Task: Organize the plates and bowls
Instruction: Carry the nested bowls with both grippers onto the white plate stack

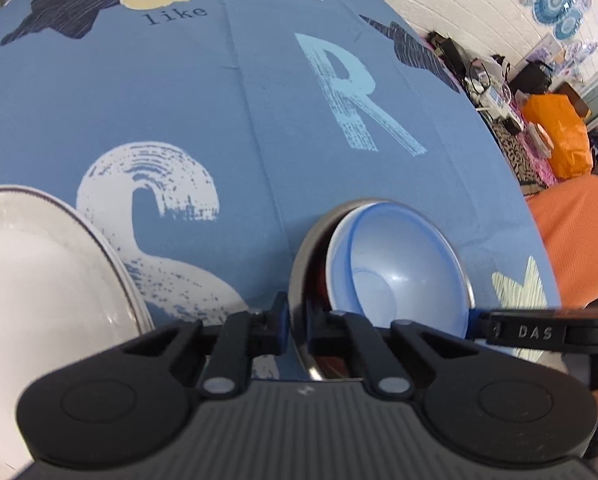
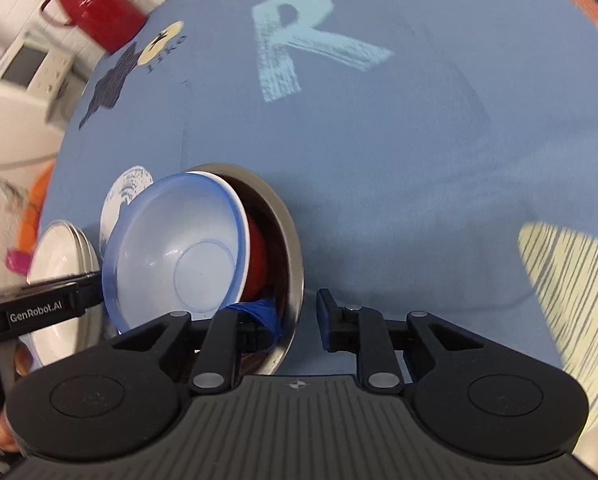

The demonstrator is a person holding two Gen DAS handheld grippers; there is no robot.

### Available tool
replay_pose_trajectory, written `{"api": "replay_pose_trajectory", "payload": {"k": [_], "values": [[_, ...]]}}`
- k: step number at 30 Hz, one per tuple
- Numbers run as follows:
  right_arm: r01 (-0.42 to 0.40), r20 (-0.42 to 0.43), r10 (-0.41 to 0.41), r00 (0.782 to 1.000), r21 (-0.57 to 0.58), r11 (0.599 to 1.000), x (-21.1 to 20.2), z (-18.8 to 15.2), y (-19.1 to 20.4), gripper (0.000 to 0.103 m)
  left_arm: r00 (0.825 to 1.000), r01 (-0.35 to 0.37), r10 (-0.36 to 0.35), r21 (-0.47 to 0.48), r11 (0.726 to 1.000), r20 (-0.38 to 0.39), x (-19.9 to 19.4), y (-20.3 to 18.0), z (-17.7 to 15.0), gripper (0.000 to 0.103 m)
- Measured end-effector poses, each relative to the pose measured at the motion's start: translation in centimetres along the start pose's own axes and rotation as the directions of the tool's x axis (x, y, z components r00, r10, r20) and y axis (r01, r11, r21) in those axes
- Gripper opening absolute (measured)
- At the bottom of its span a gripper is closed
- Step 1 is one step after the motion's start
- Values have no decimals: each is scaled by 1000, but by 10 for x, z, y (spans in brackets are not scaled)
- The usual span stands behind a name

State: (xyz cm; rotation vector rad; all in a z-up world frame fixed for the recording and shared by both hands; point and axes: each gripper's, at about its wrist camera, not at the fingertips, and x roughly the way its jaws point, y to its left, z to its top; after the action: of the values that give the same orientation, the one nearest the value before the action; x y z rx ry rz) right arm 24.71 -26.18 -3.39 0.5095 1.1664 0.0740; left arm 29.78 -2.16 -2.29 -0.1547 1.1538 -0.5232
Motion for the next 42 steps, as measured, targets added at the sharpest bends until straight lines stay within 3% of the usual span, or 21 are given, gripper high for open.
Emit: {"api": "replay_pose_trajectory", "payload": {"k": [10,18,25,32,42], "values": [[-44,61,44,997,-2,999,-18,9,0,3,1000,-4,4,1,1000,10,-5,-9,11,0],[-59,32,59,998,3,998,0,5,-8,4,999,-30,30,14,999,15,4,-6,8,0],[-61,82,63,995,-29,998,-9,6,1,0,1000,-12,12,5,1000,22,-1,0,9,0],[-71,60,72,996,-5,997,-3,8,7,0,999,-20,20,0,1000,28,-8,5,11,0],[-91,89,96,991,-57,994,-17,19,51,1,992,-37,38,-12,999,121,-58,19,17,0]]}}
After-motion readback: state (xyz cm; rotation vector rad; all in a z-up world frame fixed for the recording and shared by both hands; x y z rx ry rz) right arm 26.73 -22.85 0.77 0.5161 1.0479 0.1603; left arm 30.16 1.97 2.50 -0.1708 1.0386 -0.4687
